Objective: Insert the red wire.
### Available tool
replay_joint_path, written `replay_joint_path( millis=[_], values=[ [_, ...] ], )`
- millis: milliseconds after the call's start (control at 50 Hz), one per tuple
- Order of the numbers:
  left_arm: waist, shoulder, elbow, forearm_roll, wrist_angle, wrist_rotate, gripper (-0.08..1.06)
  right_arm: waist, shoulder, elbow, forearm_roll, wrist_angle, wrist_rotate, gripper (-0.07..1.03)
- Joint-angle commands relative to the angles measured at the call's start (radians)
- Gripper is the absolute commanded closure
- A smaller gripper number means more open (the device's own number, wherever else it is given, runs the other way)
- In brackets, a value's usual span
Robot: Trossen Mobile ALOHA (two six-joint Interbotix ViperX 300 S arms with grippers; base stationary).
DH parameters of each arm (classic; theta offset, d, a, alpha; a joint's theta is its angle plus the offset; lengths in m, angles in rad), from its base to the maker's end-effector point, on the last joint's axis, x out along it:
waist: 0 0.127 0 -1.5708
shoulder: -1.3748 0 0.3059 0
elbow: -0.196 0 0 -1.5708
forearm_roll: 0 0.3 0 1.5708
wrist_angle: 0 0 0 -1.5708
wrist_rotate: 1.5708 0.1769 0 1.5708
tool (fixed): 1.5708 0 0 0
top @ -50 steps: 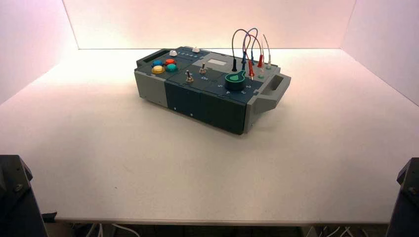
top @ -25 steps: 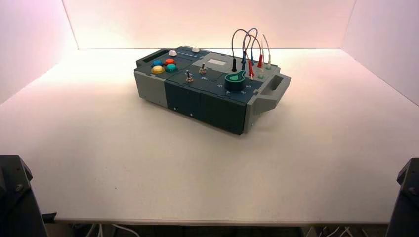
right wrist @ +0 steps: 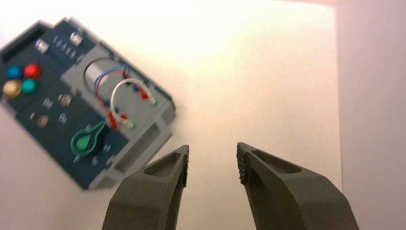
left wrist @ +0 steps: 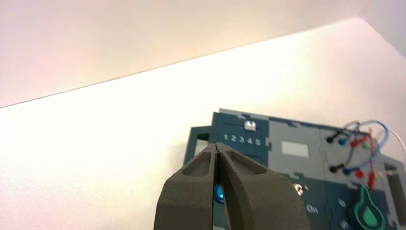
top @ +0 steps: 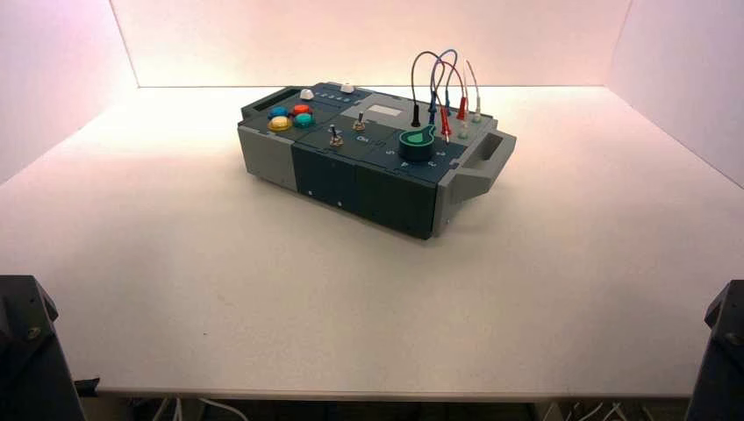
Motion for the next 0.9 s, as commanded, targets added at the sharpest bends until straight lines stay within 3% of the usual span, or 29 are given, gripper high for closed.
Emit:
replay_joint_path(
  millis=[20, 140, 320, 520, 720, 900],
  values=[
    [-0.005, -0.006, -0.046, 0.002, 0.043, 0.028, 1.01, 0.058, 0.043, -0.092, 0.018, 0.089, -0.028, 0.42],
    [-0.008, 0.014, -0.072, 0.002, 0.118, 0.043, 1.01, 0.14, 0.094, -0.13, 0.048, 0.152, -0.058, 0.42],
    [-0.023, 0.054, -0.1, 0.003, 0.196, 0.048, 1.01, 0.215, 0.156, -0.152, 0.074, 0.173, -0.06, 0.42],
    [-0.077, 0.097, -0.124, 0.002, 0.245, 0.075, 1.01, 0.262, 0.232, -0.156, 0.084, 0.187, -0.066, 0.42],
    [-0.118, 0.124, -0.13, 0.0, 0.276, 0.081, 1.01, 0.282, 0.316, -0.196, 0.095, 0.216, -0.072, 0.42],
    [-0.121, 0.13, -0.172, -0.006, 0.383, 0.08, 1.01, 0.284, 0.385, -0.222, 0.117, 0.227, -0.117, 0.42]
  ],
)
